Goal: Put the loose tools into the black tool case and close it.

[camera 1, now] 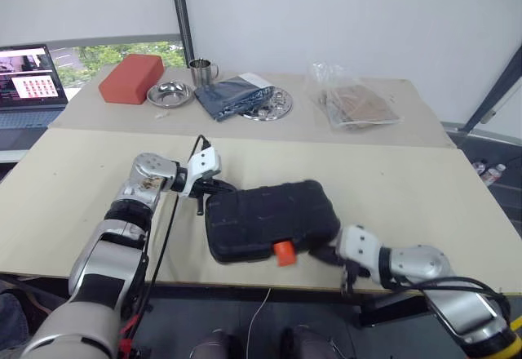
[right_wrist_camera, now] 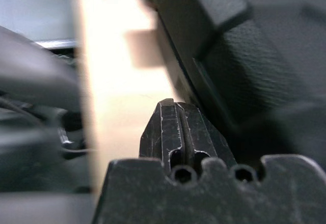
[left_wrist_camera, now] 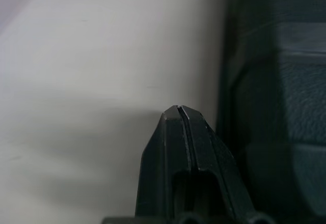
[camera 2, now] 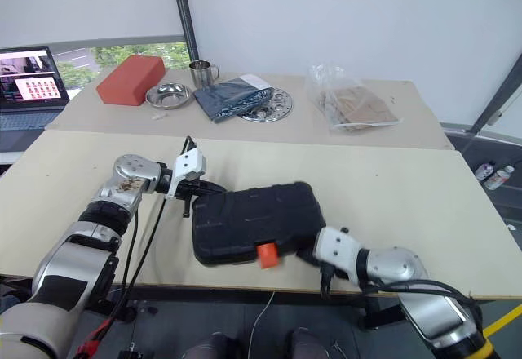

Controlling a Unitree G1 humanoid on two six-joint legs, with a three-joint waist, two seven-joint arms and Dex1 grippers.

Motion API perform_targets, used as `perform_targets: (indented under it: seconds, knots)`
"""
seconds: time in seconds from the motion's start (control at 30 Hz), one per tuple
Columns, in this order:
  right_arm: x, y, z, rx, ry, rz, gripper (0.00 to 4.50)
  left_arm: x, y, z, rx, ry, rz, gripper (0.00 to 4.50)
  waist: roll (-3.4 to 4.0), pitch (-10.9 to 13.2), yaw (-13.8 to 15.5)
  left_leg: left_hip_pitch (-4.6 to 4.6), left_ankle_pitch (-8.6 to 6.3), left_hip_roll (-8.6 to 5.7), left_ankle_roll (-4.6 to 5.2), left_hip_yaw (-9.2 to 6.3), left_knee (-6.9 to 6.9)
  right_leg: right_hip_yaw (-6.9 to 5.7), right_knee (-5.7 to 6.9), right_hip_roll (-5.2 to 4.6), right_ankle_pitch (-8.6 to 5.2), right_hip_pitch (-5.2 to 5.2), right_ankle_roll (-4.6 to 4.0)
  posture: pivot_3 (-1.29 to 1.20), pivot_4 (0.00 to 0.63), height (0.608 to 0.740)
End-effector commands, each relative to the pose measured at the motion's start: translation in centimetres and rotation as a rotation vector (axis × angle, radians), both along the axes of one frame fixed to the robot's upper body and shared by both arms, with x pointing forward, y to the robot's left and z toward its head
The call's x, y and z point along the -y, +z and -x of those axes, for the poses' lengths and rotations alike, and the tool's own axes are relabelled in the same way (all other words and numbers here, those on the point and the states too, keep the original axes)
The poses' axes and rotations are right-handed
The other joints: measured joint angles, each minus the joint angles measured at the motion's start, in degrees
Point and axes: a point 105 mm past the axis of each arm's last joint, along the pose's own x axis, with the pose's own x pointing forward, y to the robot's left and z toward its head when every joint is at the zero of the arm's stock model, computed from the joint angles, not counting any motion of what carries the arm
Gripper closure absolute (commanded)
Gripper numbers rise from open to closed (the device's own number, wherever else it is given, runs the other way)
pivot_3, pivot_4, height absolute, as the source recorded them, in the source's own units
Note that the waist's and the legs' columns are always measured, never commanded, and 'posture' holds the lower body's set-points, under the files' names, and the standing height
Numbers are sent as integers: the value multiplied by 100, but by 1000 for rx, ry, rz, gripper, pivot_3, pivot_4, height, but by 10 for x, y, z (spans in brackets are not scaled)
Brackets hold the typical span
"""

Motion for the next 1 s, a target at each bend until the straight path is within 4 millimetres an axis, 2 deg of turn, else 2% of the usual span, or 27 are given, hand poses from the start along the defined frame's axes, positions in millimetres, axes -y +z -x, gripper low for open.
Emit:
perform_targets:
  seconds: [0.03,0.17,0.27,0.33,0.47,0.57,0.67,1.0]
  knots:
    - [26,33,-13,106,-135,-59,4456,7,11,14,-51,-71,68,4456,6,0,0,1,-1,0,2,0,3,5,2,-2,1,0,0,0,150,736]
    - [28,42,9,31,-129,-167,4456,2,45,4,-119,61,242,4456,5,0,29,-18,-1,8,5,-37,20,12,3,4,10,4,-15,0,150,736]
    - [22,50,26,-19,-106,-244,4456,11,58,14,-193,40,305,4456,5,0,34,-23,-1,6,5,-52,20,10,3,9,11,8,-16,0,150,736]
    - [15,50,34,-45,-89,-263,4456,28,55,28,-211,-25,288,4456,6,0,35,-23,-1,4,6,-59,20,9,0,7,11,13,-16,0,150,736]
    - [4,46,37,-66,-76,-269,4456,53,31,43,-197,-91,196,4456,8,-2,50,1,-3,2,8,-65,21,18,0,1,5,36,-3,0,150,736]
    - [-2,41,33,-79,-82,-261,4456,59,4,47,-145,-121,85,4456,8,-2,48,0,-3,2,8,-64,21,20,1,4,4,34,2,0,150,736]
    - [-3,29,31,-111,-95,-217,4456,60,-11,46,-102,-137,21,4456,29,-15,62,9,-3,4,8,-65,21,24,2,3,7,39,-4,0,150,736]
    - [-12,2,17,-145,-140,-198,4456,77,-11,51,-35,-224,15,4456,43,-42,68,13,-8,4,17,-67,21,26,2,2,8,45,-1,0,150,736]
